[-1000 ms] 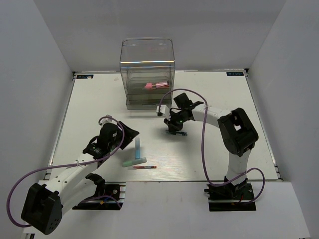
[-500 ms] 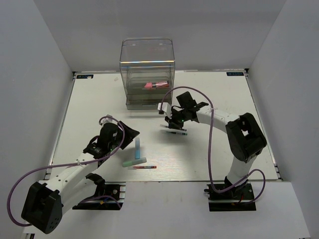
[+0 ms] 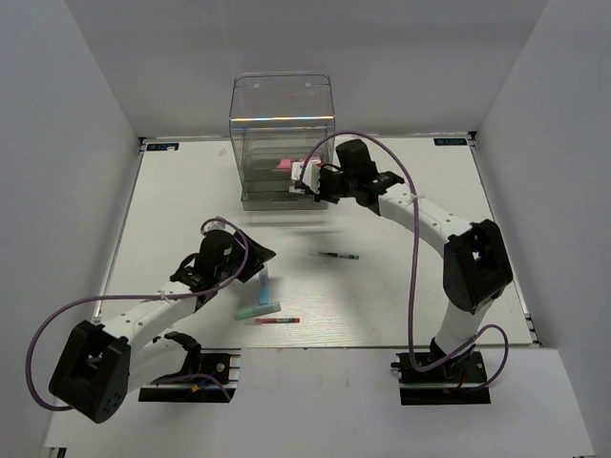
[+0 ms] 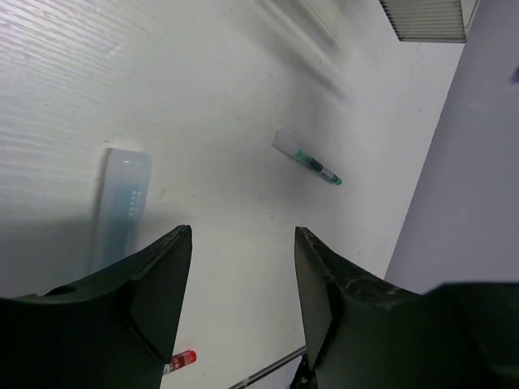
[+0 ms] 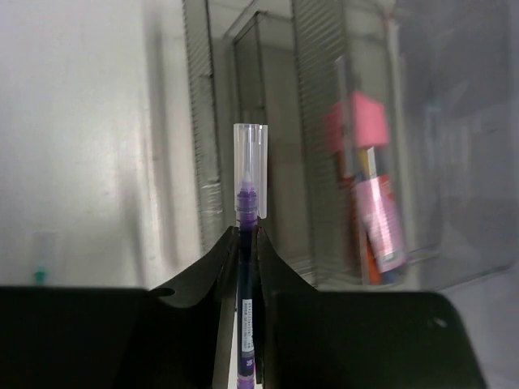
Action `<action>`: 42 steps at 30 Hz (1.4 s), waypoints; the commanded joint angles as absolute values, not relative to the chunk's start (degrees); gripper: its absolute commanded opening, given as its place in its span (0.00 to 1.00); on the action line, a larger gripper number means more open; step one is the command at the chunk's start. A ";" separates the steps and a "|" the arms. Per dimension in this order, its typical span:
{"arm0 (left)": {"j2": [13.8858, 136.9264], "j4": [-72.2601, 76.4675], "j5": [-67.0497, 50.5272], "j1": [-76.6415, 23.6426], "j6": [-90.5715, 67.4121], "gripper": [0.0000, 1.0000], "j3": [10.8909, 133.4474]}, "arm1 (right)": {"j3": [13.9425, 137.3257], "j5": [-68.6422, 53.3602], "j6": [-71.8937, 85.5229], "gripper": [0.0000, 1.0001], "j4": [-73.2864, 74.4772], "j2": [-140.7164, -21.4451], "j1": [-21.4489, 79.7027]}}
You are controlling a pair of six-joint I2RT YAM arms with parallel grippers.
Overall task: Sort the stationery into containers
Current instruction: Place the pen in the drawer, then pick up the pen from the center of the board.
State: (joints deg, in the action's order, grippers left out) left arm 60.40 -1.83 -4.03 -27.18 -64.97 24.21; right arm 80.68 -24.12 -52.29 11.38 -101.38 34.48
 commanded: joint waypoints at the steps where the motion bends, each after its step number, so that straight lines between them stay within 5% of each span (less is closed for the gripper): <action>1: 63.36 3.85 -7.82 -27.69 -67.14 0.63 26.19 | 85.24 -24.00 -60.54 0.00 10.37 -103.88 35.68; 11: 74.25 7.38 -9.67 -29.97 -70.14 0.63 32.78 | 98.60 -21.98 -66.09 0.01 13.54 -115.74 36.82; 15: 76.98 7.38 -10.20 -31.64 -70.66 0.64 34.28 | 100.90 -21.01 -64.26 0.30 13.62 -118.04 36.83; 18: 77.78 7.90 -10.20 -32.69 -70.66 0.64 34.80 | 100.72 -21.71 -61.37 0.33 13.54 -117.25 36.56; 29: 90.07 2.47 -7.48 -37.09 -78.91 0.64 46.46 | 85.20 -22.06 -41.14 0.30 8.71 -101.36 35.25; 42: 112.14 -38.04 -4.39 -41.84 -91.13 0.68 77.24 | 66.72 -16.26 -32.17 0.30 0.62 -85.88 29.80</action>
State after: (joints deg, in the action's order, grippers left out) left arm 110.21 -26.52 -5.74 -41.08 -87.77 72.86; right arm 68.01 -17.69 -35.35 4.32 -88.68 30.94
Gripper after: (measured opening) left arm 0.680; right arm 0.300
